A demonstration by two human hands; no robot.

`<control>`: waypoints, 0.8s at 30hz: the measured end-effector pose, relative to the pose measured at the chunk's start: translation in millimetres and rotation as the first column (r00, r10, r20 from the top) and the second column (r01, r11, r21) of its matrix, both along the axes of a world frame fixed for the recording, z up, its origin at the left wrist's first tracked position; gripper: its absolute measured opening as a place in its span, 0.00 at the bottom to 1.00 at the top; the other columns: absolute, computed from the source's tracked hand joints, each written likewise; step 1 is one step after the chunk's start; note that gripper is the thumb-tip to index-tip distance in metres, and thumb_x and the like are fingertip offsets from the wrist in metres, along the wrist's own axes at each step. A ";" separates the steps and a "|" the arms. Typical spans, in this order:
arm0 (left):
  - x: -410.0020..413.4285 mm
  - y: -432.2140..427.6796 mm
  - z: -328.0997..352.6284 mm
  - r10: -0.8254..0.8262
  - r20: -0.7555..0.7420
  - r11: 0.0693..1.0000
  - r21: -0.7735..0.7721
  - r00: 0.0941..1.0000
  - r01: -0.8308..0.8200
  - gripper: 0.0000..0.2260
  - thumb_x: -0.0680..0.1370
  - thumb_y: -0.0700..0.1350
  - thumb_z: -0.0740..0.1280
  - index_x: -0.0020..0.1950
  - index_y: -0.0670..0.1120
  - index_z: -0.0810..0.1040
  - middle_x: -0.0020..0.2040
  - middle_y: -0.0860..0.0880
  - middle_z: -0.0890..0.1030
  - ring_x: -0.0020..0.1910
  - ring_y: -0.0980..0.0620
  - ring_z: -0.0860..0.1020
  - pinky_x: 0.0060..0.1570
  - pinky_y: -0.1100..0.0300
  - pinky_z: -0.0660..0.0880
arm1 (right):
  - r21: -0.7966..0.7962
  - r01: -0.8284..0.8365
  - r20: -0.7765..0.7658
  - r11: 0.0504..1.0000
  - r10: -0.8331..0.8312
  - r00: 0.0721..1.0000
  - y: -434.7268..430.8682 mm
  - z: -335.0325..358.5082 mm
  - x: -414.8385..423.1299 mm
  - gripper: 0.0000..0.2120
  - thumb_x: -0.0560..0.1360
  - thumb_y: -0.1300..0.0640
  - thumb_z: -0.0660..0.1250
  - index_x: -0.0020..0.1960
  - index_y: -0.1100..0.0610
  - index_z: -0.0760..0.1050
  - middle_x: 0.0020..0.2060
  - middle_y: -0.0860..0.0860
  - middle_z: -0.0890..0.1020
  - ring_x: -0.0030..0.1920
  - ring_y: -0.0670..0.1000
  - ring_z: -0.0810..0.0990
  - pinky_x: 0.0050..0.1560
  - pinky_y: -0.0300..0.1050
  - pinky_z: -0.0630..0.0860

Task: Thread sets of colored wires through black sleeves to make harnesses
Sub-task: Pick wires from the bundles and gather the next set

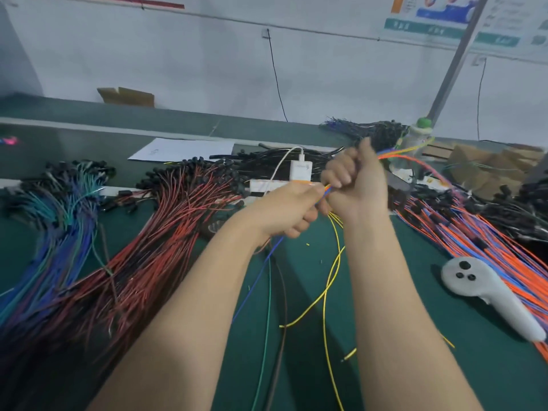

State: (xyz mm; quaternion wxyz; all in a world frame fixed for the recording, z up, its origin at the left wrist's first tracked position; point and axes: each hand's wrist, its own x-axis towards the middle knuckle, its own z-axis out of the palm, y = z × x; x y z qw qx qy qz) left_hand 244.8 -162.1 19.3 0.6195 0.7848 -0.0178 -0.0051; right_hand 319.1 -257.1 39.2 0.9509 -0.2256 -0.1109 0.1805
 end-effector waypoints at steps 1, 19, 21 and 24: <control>1.7 -0.9 -3.3 -0.009 -0.015 0.999 0.038 1.000 0.009 0.16 0.83 0.50 0.52 0.38 0.47 0.68 0.25 0.56 0.61 0.20 0.60 0.55 0.19 0.70 0.53 | -0.037 -0.034 -0.024 0.999 0.034 0.999 0.7 -7.8 -3.4 0.22 0.83 0.47 0.52 0.32 0.53 0.57 0.17 0.46 0.57 0.17 0.44 0.50 0.17 0.34 0.49; 18.3 -5.2 -60.1 0.231 -0.282 0.643 -0.674 0.931 -0.364 0.14 0.83 0.46 0.57 0.44 0.40 0.77 0.42 0.43 0.81 0.40 0.49 0.79 0.42 0.55 0.79 | -0.149 0.234 0.023 0.961 -0.233 0.972 -14.0 -51.0 1.0 0.23 0.83 0.44 0.50 0.32 0.53 0.57 0.19 0.45 0.55 0.18 0.44 0.52 0.18 0.35 0.50; 25.0 -12.1 -60.0 0.238 -0.313 0.474 -0.789 0.919 -0.391 0.14 0.83 0.44 0.55 0.44 0.39 0.75 0.42 0.42 0.80 0.41 0.47 0.78 0.43 0.54 0.76 | -0.176 0.223 0.030 0.959 -0.221 0.975 -5.2 -56.1 -3.1 0.23 0.83 0.44 0.51 0.32 0.53 0.58 0.19 0.45 0.56 0.18 0.44 0.53 0.18 0.35 0.50; 34.2 -18.7 -55.5 0.285 -0.341 0.425 -0.793 0.896 -0.437 0.11 0.82 0.40 0.57 0.42 0.41 0.74 0.33 0.46 0.79 0.34 0.49 0.75 0.37 0.57 0.72 | -0.203 0.157 0.030 0.966 -0.154 0.988 8.4 -68.0 -10.9 0.23 0.83 0.45 0.52 0.32 0.55 0.59 0.20 0.45 0.56 0.17 0.44 0.54 0.18 0.35 0.52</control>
